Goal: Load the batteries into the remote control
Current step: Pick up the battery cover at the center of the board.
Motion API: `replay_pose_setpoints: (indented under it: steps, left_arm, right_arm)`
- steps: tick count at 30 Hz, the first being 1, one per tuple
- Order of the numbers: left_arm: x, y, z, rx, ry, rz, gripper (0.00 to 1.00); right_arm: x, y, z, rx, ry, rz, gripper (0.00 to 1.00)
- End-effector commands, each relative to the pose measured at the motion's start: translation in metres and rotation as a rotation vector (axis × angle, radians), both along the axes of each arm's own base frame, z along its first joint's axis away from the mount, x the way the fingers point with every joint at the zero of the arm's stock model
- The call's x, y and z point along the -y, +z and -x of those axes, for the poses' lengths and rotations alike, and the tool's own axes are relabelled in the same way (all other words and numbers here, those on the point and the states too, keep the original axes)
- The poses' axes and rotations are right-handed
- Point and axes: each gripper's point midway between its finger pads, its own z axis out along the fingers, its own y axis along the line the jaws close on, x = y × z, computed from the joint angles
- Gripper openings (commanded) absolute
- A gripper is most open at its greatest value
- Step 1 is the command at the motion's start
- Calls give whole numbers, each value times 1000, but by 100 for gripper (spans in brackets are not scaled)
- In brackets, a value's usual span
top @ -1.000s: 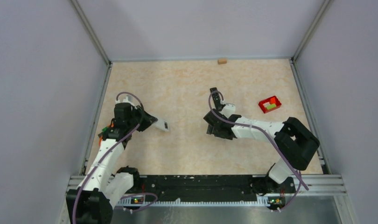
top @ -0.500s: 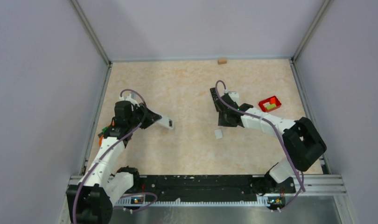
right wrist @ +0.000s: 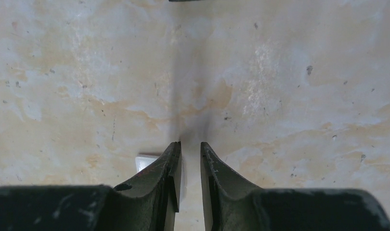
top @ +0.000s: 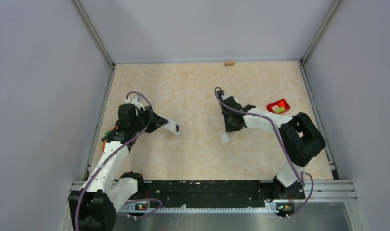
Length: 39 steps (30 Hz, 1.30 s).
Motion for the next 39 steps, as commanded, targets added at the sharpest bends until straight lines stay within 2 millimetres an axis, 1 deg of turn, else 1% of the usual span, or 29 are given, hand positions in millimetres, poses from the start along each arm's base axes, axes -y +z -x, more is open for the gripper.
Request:
replay_pose_setpoints:
  steps: [1, 4, 7, 10, 14, 15, 17, 20, 21, 23, 24, 26, 28, 29, 30, 32, 35, 39]
  left_arm:
    - [13, 19, -3, 86, -90, 43, 0]
    - [18, 20, -4, 101, -122, 69, 0]
    - [22, 20, -6, 104, -132, 96, 0]
    - [23, 21, -11, 109, -120, 117, 0]
    - [25, 24, -19, 129, -116, 131, 0]
    - [25, 22, -20, 120, -114, 132, 0]
    - [25, 26, -26, 148, -110, 134, 0]
    - [24, 28, -30, 158, -99, 137, 0]
    - [23, 29, -31, 161, -89, 132, 0]
    - [16, 29, -35, 163, -42, 107, 0]
    - [11, 28, -37, 161, -12, 88, 0]
    - [0, 25, -41, 137, 52, 44, 0]
    - [-4, 25, -43, 127, 73, 26, 0]
    - [-4, 26, -44, 125, 73, 26, 0]
    - [-4, 27, -45, 125, 71, 29, 0]
    - [-3, 25, -46, 117, 69, 35, 0]
    - [-3, 21, -47, 101, 70, 37, 0]
    - [-3, 19, -48, 92, 70, 35, 0]
  right_arm:
    - [-10, 9, 9, -37, 90, -29, 21]
    - [-15, 1, 30, -99, 202, -63, 20]
    - [-15, -5, 46, -129, 282, -90, 20]
    - [-12, -5, 58, -167, 322, -91, 20]
    - [-5, -2, 82, -218, 364, -109, 20]
    - [-4, 0, 87, -222, 385, -114, 20]
    - [-7, 7, 98, -217, 445, -146, 20]
    - [-33, 31, 111, -163, 605, -271, 21]
    - [-39, 39, 111, -126, 633, -276, 22]
    - [-45, 51, 101, -62, 643, -256, 24]
    - [-46, 55, 97, -41, 637, -239, 26]
    - [-46, 58, 92, -16, 639, -185, 35]
    - [-45, 53, 98, -13, 684, -97, 60]
    - [-44, 48, 102, -19, 726, -43, 71]
    - [-42, 43, 108, -38, 761, 9, 76]
    - [-37, 31, 116, -82, 838, 105, 78]
    - [-24, 16, 116, -132, 871, 229, 77]
    - [-21, 12, 114, -143, 900, 260, 75]
